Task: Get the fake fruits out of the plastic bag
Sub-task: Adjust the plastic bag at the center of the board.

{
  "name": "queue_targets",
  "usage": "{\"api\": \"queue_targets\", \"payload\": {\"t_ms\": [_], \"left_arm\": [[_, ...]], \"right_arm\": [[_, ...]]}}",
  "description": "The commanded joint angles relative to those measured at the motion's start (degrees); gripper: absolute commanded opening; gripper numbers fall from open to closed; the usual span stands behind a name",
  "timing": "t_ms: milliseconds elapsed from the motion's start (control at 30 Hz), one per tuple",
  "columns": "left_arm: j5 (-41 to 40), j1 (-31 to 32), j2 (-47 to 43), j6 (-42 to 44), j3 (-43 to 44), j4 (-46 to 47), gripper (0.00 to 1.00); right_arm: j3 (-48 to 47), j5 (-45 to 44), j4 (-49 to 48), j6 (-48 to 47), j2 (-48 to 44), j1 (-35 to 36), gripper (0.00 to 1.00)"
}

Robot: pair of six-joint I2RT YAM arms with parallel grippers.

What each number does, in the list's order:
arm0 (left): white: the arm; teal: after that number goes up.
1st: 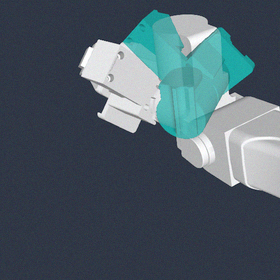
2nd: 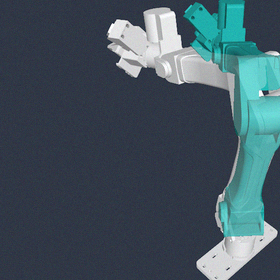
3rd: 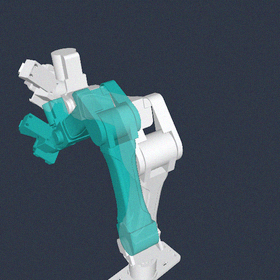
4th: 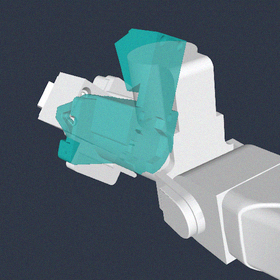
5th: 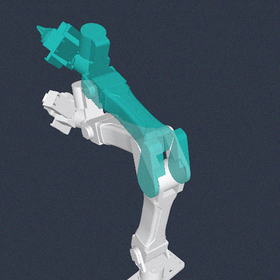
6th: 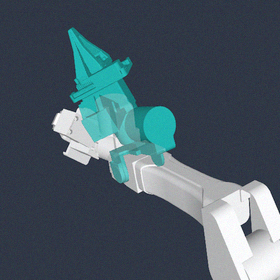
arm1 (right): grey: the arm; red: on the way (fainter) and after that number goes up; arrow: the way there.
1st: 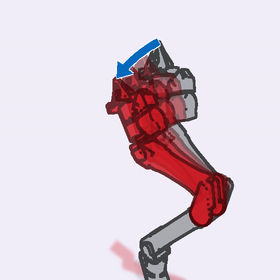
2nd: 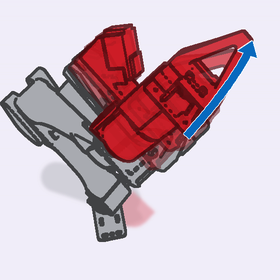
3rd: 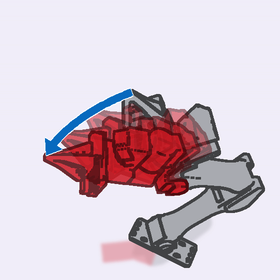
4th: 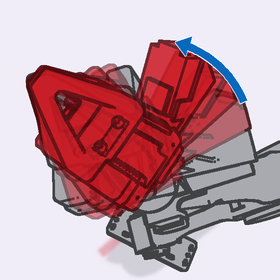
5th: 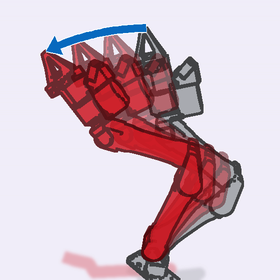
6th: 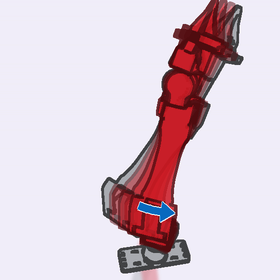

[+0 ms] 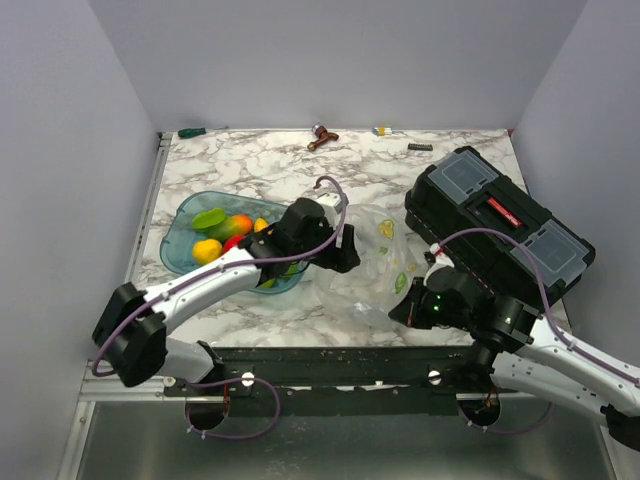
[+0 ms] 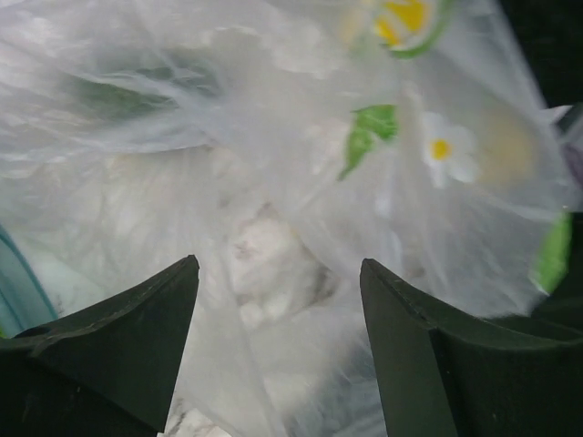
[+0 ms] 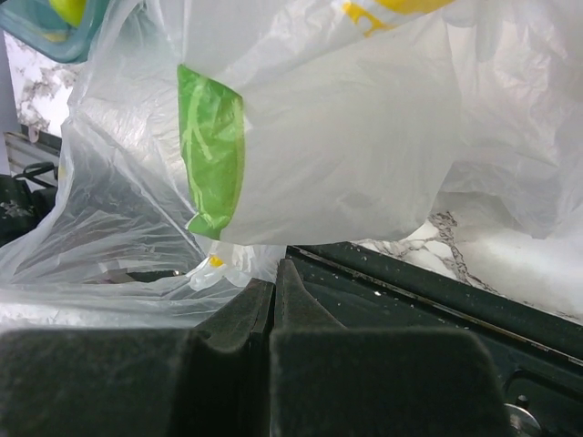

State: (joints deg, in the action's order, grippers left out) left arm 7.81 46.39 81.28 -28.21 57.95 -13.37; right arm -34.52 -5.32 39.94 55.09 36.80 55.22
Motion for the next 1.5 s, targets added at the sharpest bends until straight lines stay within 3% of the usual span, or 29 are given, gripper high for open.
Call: {"api": "queue_targets", "payload": {"t_ms": [0,200,400,567,700,833,1133,1467], "left_arm": [[13.09,0.45,-8.17,-2.11,-5.63,7.0,0.72],[12.54,5.18,-9.06,-1.88,-9.72,11.73,0.73],[8.51,6.8,1.63,-4.11,-8.06,15.24,0.63],[-1.29,7.83,8.34,-5.19,-8.56,19.96,0.57],[-10.77,7.93,12.54,-5.11,-7.03,22.73,0.59],[-18.5,7.85,17.67,-5.12,-2.57,27.03,0.7],[-30.43,4.55,25.52,-7.31,12.41,18.8,0.72],[-28.57,1.6,30.78,-6.53,20.7,14.43,0.76]], "right_arm": [[0.79,-0.72,-1.49,-1.59,1.29,0.06,0.01],[2.26,0.42,-4.06,-1.31,1.67,0.07,0.01],[1.34,0.27,-3.59,-0.97,1.15,0.08,0.01],[-0.02,-0.63,-2.03,-1.11,-0.24,0.07,0.01],[0.1,-0.01,-1.85,-0.94,-0.8,0.09,0.01],[1.2,2.62,-3.57,-1.7,-0.63,0.07,0.01],[0.3,4.43,-0.94,-2.46,-1.99,0.06,0.01],[0.3,4.27,-0.92,-2.36,-4.16,0.07,0.01]]}}
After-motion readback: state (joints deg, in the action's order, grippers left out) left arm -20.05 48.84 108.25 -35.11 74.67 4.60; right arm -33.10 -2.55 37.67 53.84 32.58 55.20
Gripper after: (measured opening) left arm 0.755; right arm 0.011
